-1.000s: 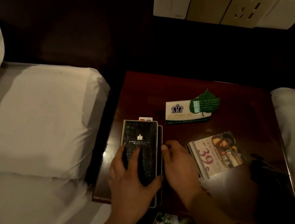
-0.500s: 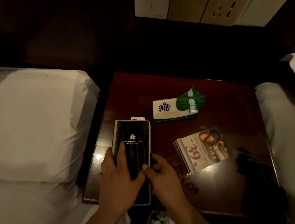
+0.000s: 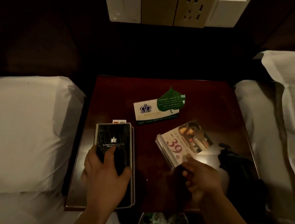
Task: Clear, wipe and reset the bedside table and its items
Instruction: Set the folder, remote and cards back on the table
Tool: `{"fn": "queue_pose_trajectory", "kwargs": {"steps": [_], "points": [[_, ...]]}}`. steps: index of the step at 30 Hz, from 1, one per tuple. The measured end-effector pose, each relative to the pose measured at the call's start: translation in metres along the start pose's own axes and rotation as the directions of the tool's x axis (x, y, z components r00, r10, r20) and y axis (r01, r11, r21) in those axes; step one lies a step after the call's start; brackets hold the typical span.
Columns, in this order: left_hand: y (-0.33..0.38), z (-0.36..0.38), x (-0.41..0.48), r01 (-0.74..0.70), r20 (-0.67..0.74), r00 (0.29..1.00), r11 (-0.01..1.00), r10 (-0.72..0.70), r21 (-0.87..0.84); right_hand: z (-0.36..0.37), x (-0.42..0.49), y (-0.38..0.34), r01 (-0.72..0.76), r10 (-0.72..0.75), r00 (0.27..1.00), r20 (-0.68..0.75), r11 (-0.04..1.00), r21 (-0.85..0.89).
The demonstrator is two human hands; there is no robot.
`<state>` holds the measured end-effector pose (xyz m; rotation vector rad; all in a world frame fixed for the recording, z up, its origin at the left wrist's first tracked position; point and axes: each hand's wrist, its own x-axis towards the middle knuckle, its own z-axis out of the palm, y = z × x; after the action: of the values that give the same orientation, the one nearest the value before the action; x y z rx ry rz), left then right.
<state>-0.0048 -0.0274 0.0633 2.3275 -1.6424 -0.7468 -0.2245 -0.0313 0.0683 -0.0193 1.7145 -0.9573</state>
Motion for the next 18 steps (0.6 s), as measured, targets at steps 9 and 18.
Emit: {"fn": "queue_pose_trajectory", "kwargs": {"steps": [9,18], "points": [[0.039,-0.025,0.020,-0.140,0.118,0.977,0.954,0.176,-0.264,-0.022,-0.011,-0.007,0.239,-0.246,0.967,0.070,0.966,0.096],[0.070,-0.074,0.076,0.017,0.258,0.934,0.690,0.248,-0.724,0.042,-0.012,-0.075,0.656,-0.474,0.714,0.515,0.711,-0.254]]}}
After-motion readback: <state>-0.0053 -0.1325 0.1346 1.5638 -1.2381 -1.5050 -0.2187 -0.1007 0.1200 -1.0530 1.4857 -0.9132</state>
